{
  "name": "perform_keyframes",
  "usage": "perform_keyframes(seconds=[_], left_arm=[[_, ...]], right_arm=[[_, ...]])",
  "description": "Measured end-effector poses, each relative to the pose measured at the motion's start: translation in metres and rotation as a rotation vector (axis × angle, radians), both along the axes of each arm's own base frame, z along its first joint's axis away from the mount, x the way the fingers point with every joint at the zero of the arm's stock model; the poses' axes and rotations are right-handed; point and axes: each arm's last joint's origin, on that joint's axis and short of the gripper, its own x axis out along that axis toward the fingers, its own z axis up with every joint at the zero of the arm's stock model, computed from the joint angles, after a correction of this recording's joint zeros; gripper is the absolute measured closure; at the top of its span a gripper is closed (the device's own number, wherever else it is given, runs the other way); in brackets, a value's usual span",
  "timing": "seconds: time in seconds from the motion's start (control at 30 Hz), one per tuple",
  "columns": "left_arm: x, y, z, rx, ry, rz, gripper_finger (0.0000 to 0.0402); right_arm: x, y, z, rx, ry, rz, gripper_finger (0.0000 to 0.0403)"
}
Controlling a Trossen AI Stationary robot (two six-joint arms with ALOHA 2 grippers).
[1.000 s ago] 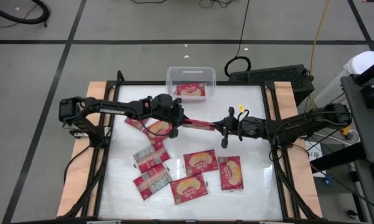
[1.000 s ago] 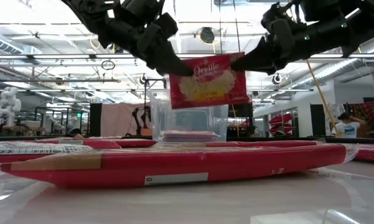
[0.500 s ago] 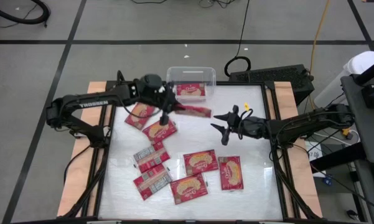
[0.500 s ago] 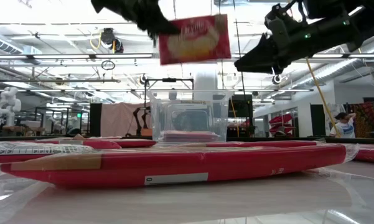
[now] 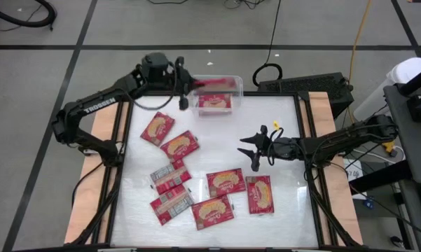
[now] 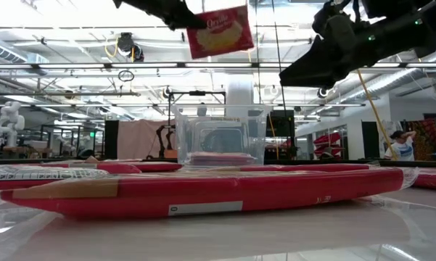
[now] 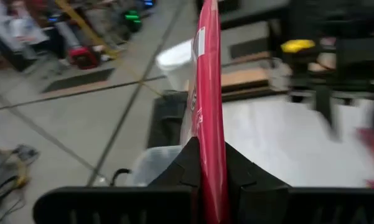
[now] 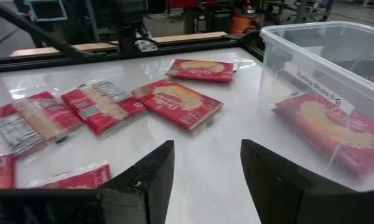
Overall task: Sort popcorn bags into baskets
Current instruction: Put the popcorn bag into the transparent bin
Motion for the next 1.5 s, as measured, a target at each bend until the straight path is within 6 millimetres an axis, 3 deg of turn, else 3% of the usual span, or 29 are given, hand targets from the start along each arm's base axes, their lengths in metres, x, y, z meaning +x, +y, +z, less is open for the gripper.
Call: perform_keyframes(seconds=[0.13,0.37,0.57,0.8,1.17,1.5], left_arm=[[-0.003,0.031,-0.015,-0.059,0.018,0.013,0.0383],[0.008,0.075,-0.061,-0.189,0.088,-0.013,0.0382],[0.024,0.095,-0.1,-0.232,0.146,-0.005,0.0375],[0.033,0.108,-0.132,-0.289,0.201,0.008,0.037],[0.035,0.111,-0.14,-0.31,0.213,0.02,0.0359],[0.032,0.114,-0.141,-0.339,0.227,0.134,0.0356]], right_arm=[[0.0,0.004,0.0,0.004,-0.001,0.019,0.0227],[-0.001,0.006,-0.001,0.05,-0.009,0.011,0.0227],[-0.001,0.006,-0.001,0.049,-0.004,0.011,0.0227],[-0.001,0.006,-0.002,0.049,0.003,0.01,0.0227],[-0.001,0.006,-0.002,0.049,0.002,0.01,0.0227],[-0.001,0.006,-0.002,0.049,0.002,0.01,0.0227]])
